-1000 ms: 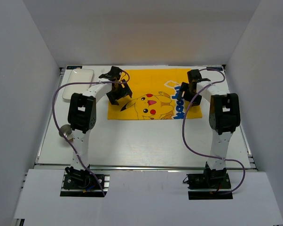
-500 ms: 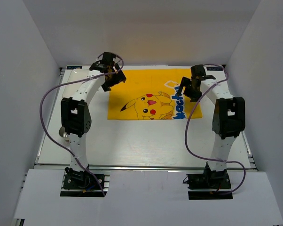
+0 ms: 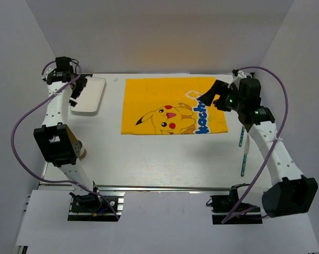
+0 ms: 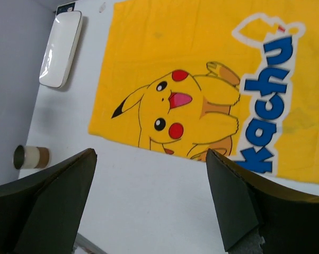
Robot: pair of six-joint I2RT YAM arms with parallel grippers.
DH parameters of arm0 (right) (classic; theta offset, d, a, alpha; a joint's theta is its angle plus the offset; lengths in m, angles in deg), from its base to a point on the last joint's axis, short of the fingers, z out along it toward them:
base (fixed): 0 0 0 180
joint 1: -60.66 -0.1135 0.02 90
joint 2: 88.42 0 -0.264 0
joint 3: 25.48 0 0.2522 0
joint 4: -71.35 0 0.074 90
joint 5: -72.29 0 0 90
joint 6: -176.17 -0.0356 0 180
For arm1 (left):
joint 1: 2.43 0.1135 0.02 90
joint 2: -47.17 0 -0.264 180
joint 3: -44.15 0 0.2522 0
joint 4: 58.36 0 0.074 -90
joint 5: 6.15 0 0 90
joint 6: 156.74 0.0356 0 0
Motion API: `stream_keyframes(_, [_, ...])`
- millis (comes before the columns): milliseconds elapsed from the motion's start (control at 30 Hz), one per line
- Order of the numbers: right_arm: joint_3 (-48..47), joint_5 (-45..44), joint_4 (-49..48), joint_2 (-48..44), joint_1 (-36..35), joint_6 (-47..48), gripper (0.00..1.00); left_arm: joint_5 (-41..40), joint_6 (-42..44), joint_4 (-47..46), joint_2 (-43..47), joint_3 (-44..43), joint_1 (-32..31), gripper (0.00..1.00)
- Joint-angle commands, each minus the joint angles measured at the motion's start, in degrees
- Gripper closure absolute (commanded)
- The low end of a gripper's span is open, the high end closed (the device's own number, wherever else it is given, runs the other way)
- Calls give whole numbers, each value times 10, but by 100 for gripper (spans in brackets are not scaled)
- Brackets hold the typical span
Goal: Set the dinner table for one person
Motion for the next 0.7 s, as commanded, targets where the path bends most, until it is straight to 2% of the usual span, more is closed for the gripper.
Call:
stream_keyframes(0, [63, 38, -47, -38, 13, -41, 11, 40, -1, 16, 7, 21, 42, 2])
stream_keyframes(133, [79, 74, -27, -62, 15, -38, 11, 62, 2, -15, 22, 74, 85, 2])
stream_keyframes(467, [177, 192, -109, -171, 13, -62, 11, 143, 0, -146, -10, 161, 113, 2])
stream_keyframes(667, [197, 356, -194, -205, 9, -105, 11, 176, -19, -280, -34, 246, 113, 2])
